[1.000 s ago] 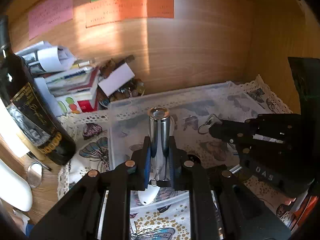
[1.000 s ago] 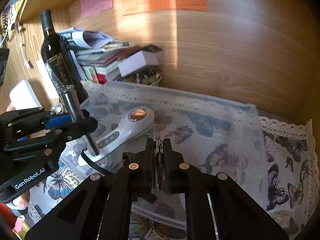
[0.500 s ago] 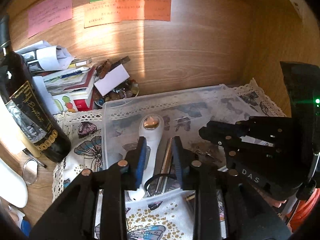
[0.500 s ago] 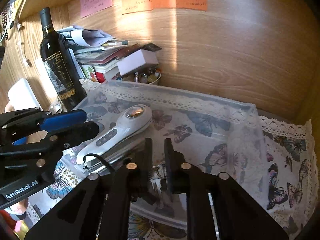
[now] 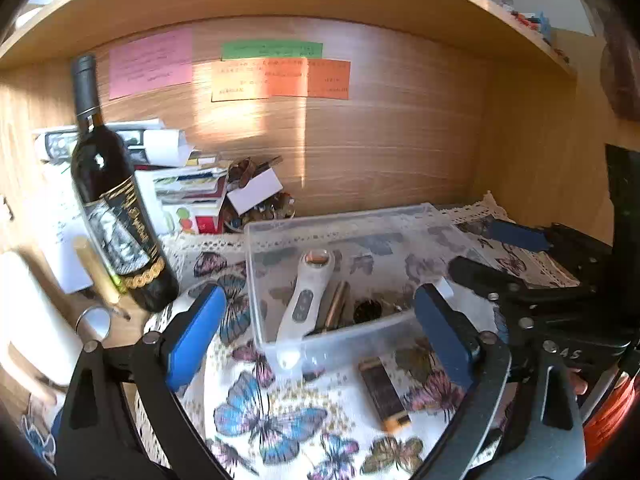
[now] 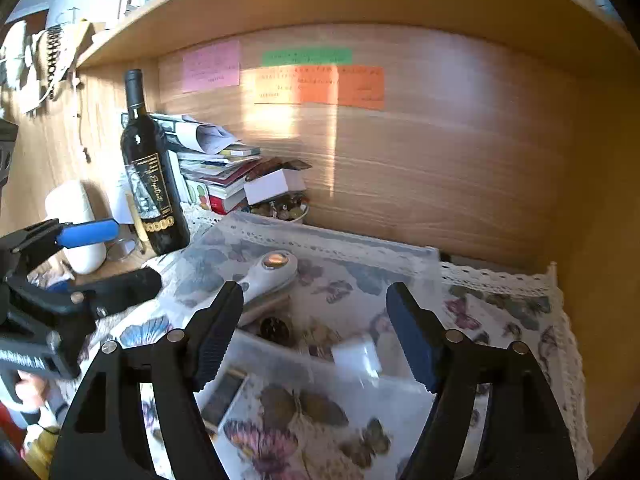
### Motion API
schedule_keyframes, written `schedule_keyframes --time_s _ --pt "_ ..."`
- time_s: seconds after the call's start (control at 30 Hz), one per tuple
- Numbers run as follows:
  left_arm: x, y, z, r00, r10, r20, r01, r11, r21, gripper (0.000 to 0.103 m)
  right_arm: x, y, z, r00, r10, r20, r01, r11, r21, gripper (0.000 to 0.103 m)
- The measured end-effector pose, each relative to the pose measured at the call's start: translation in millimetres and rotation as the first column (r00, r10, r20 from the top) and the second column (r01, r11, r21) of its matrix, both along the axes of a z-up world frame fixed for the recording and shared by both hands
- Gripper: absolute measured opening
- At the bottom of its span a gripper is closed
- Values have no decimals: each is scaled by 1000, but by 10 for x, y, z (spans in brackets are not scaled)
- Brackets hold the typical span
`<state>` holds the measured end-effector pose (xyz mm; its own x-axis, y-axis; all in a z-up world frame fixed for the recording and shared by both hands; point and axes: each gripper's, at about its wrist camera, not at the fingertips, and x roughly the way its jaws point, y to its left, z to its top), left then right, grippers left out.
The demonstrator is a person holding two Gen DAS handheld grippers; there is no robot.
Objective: Organize rigid objects
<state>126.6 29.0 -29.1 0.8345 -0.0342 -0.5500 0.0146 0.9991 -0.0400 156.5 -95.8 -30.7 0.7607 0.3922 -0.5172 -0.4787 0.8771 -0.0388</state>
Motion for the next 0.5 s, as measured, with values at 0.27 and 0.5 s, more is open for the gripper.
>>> schedule_keyframes --time_s 0.27,0.5 --pt "-370 49 -182 999 16 -44 -17 1000 -4 99 -400 -145 -236 998 -38 -41 38 999 4 76" --pt "-613 40 -386 995 37 -92 -37 999 -5 99 -716 -206 -599 990 -80 -120 80 997 1 76"
